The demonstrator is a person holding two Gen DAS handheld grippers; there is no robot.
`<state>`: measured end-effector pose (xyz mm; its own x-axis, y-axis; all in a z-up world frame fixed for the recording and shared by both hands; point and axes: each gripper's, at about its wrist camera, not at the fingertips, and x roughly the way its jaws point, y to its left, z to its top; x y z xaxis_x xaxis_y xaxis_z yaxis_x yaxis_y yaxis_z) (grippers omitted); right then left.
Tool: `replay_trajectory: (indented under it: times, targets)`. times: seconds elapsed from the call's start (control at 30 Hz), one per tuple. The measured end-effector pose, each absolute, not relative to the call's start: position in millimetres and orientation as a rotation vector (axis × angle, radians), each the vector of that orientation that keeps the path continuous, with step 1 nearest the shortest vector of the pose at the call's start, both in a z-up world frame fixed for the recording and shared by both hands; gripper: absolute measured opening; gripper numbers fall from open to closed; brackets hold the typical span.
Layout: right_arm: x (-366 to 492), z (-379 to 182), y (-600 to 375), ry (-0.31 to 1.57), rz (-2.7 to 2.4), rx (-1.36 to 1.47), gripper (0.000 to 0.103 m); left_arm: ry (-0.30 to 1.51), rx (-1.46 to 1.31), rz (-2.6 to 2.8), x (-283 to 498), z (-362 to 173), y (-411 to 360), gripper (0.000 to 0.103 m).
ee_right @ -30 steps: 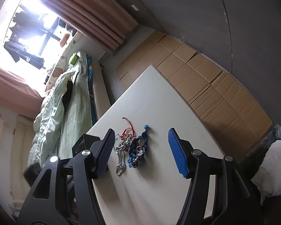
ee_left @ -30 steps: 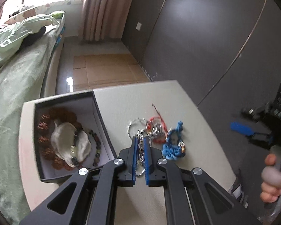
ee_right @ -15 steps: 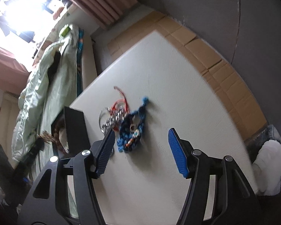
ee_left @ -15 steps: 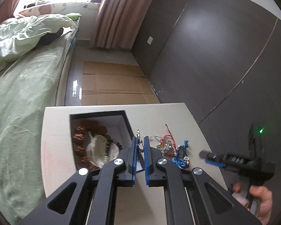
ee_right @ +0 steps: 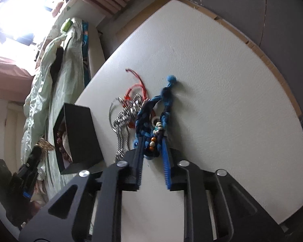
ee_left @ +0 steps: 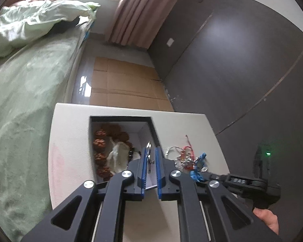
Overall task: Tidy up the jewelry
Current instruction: 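Carry the silver chain over the black box and open the left tool, then grasp the blue knotted strand with the right tool and drop it into the box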
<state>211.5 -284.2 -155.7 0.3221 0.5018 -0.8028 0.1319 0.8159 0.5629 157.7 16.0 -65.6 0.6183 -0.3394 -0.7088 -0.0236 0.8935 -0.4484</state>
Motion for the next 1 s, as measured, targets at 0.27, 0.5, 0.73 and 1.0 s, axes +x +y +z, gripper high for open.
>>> replay_trajectory:
  times: [0.27, 0.5, 0.73, 1.0]
  targets:
    - [205, -103, -277, 1.04, 0.39, 0.646, 0.009, 0.841, -0.478, -0.137, 151, -55, 40, 0.057]
    - [198, -76, -246, 0.94, 0.532, 0.667, 0.009, 0.817, -0.474, -0.106, 147, -45, 53, 0.079]
    - [201, -69, -196, 0.921, 0.655, 0.689, 0.009, 0.78, -0.464, -0.088, 145, -34, 64, 0.092]
    - [211, -72, -156, 0.987, 0.682, 0.608, 0.04, 0.777, -0.528, -0.057, 147, -35, 91, 0.095]
